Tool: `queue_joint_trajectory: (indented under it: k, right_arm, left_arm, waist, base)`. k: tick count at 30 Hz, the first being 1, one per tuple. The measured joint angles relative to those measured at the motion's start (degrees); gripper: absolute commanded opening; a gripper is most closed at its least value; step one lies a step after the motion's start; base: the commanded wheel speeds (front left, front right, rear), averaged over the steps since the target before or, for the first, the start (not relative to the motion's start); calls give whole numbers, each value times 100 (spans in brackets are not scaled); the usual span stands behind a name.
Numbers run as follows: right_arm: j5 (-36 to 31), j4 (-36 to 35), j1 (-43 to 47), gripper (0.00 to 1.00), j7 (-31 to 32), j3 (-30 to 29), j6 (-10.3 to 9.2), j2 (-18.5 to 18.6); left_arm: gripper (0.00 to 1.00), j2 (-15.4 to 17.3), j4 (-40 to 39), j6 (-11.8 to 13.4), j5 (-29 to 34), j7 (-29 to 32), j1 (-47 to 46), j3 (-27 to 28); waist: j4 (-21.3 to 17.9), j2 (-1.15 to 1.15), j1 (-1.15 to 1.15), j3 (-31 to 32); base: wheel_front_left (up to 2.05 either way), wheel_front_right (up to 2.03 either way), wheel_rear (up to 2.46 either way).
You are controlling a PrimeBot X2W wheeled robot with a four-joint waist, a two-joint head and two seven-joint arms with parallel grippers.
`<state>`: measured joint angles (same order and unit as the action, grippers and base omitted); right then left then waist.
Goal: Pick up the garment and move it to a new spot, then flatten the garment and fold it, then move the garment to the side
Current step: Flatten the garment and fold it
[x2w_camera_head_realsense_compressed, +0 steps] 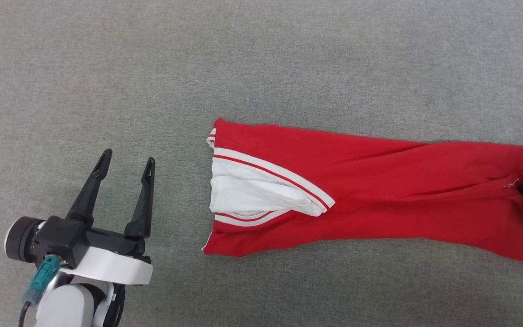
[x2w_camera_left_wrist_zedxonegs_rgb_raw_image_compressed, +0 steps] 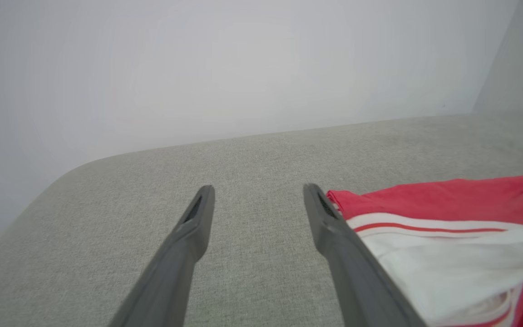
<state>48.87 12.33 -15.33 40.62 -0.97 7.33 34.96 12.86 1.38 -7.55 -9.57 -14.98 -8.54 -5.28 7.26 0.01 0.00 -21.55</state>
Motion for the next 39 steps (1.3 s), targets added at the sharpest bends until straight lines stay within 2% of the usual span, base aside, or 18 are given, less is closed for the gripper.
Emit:
queue_joint_trajectory:
  k: [12,21,27,33,39]
  right_arm:
    - [57,143,-77,0,-144,-338,36,77]
    - [60,615,-64,0,-244,-1334,32,605]
    - [98,868,-177,0,-382,-1924,31,812]
    - [96,633,-130,0,-365,-1723,15,822]
    - [54,-316,317,0,-197,-1132,15,776]
  left_arm:
    - [100,36,51,0,99,0,54,136]
    - [100,181,-22,0,254,0,-12,142]
    - [100,192,-63,0,311,0,-192,149]
    - [100,148,-48,0,361,0,-192,133]
    - [100,71,-37,0,353,0,-107,178]
  waist:
    - [-261,0,0,-62]
    - [-621,0,0,-231]
    - [-790,0,0,-375]
    - [-821,0,0,-284]
    - [-726,0,0,-69]
  base:
    - [0,0,0]
    - [0,0,0]
    - [0,0,0]
    - [0,0,0]
    - [0,0,0]
